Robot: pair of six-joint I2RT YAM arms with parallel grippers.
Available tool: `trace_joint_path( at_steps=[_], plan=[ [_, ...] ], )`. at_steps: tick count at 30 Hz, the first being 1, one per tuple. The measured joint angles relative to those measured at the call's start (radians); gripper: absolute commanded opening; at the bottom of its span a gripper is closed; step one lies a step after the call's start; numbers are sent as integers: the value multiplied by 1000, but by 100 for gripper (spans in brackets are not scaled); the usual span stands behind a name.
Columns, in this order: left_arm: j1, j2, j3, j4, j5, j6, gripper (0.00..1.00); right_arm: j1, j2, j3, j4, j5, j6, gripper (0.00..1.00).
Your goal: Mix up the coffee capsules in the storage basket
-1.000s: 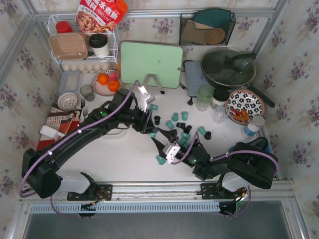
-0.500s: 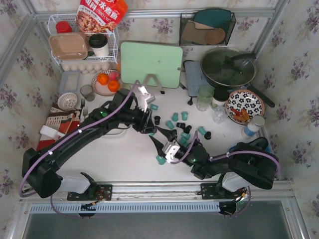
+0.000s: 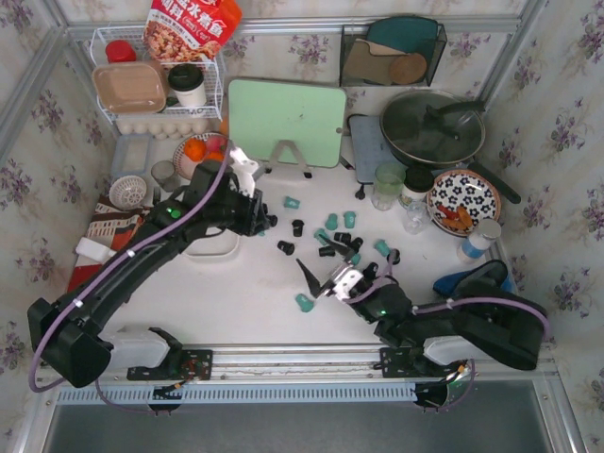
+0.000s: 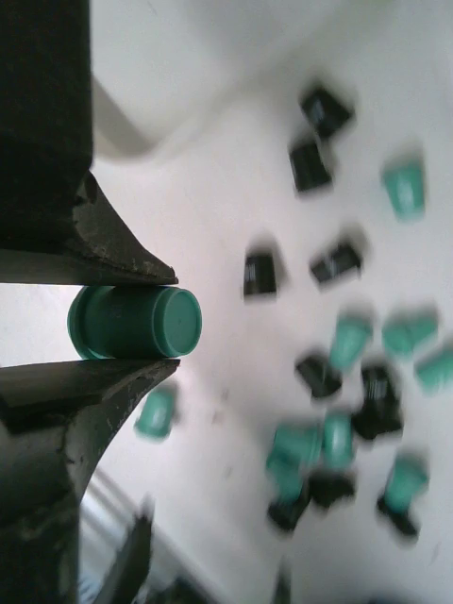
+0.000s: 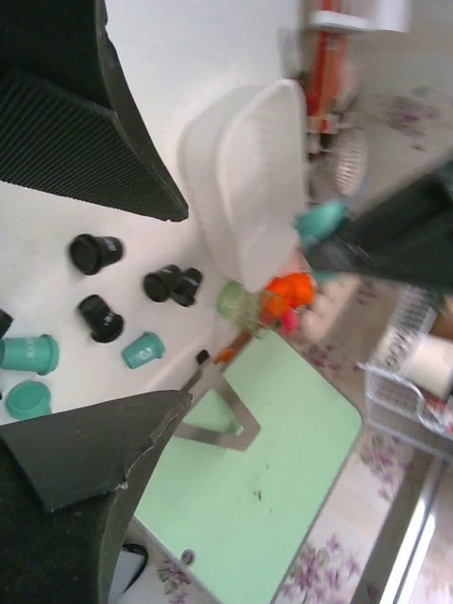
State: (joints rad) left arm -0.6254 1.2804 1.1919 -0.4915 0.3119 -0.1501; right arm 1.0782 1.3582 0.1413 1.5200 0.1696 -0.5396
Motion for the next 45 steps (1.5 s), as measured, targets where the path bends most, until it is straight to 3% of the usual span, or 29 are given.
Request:
trace_joint_path(
  at_steps=[4,7,12,19,25,31,38,45],
  plan=[
    [101,22,10,-51,-173,0,18,2,-181,1,-88,97,174,72],
    [194,61,10,-79,-255,-1,18,2,-299,122,-426,172,389,67],
    [336,200,32,-93,-281,-32,20,3,-351,202,-913,219,695,61],
    [408,395,96,-144,-237,-64,41,3,-323,254,-1293,124,861,68],
    [418,407,106,-175,-279,-71,52,3,-262,278,-1441,40,869,63],
    [417,369,111,-185,-299,-71,52,5,-173,341,-1510,5,850,58],
    [415,266,98,-175,-259,-71,52,22,-97,414,-1565,5,847,69],
    [409,161,89,-161,-200,-72,52,35,-58,500,-1650,18,827,66]
  ],
)
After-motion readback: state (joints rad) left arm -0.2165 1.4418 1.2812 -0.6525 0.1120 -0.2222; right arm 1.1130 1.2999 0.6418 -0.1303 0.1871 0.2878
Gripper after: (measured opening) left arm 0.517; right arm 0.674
